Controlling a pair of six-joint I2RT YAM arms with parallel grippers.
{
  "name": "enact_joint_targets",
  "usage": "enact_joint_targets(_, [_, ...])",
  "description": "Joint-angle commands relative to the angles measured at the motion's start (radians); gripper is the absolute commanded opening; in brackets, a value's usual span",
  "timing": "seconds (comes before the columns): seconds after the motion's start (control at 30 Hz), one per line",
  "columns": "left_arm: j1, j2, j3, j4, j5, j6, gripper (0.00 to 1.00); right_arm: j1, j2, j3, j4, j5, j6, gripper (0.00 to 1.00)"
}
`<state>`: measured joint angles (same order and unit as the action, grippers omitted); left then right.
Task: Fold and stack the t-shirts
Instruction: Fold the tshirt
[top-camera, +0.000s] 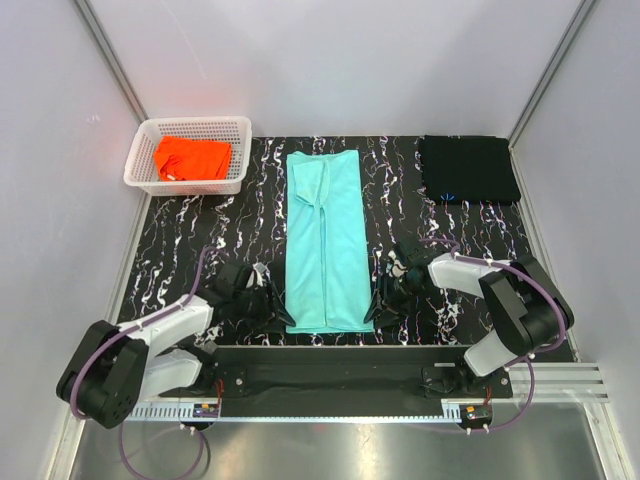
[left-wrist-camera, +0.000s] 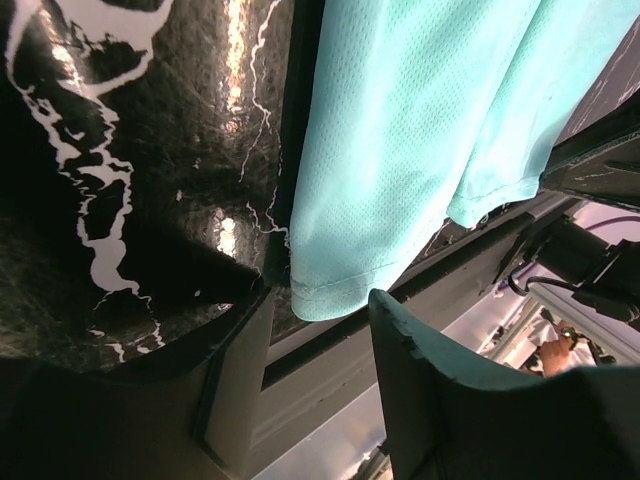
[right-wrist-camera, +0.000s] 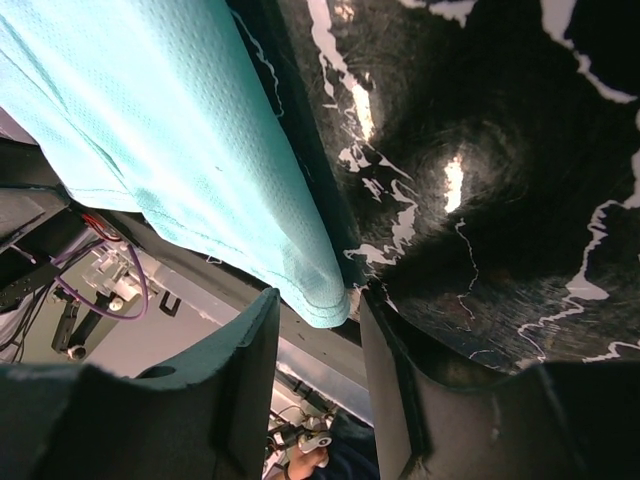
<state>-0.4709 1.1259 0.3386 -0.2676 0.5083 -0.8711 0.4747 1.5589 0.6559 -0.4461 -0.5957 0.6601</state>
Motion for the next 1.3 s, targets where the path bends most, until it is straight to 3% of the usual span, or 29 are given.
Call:
enact_joint_targets(0.0, [0.0,0.047,-0.033,-0.032,-0.016,-0.002,0.49,-0.004,0.029,-0.022,0.029,0.057,-0.008,0.45])
enact_joint_targets(0.2, [0.002,0.068,-0.009,-0.033,-0.037,0.015,0.38,-0.004,0.036,-0.038,0.044,0.045,-0.002,0.34])
enact_joint_targets(0.3, [0.0,0.066,-0.003,-0.032,-0.047,0.023,0.26,-0.004,0.041,-0.044,0.053,0.036,0.004,0.27])
enact_joint_targets(0.33, [0.002,0.066,0.0,-0.033,-0.045,0.024,0.14,-0.004,0.044,-0.045,0.058,0.036,0.007,0.22])
enact_joint_targets(0.43, [0.002,0.063,0.01,-0.033,-0.036,0.034,0.0,-0.005,0.036,-0.042,0.061,0.033,0.019,0.1])
enact_joint_targets(0.53, [-0.003,0.051,0.02,-0.035,-0.025,0.024,0.0,-0.004,0.015,-0.032,0.06,0.024,0.032,0.0])
enact_joint_targets(0.73, [-0.008,0.04,0.149,-0.094,-0.053,0.018,0.0,-0.005,-0.013,0.068,0.053,-0.001,0.068,0.0])
enact_joint_targets(0.87, [0.026,0.115,0.361,-0.143,-0.105,0.06,0.0,-0.051,0.032,0.207,0.023,-0.009,0.07,0.0])
enact_joint_targets(1.27, [0.251,0.616,0.989,-0.165,-0.034,0.155,0.0,-0.194,0.487,0.951,-0.269,-0.036,-0.062,0.0])
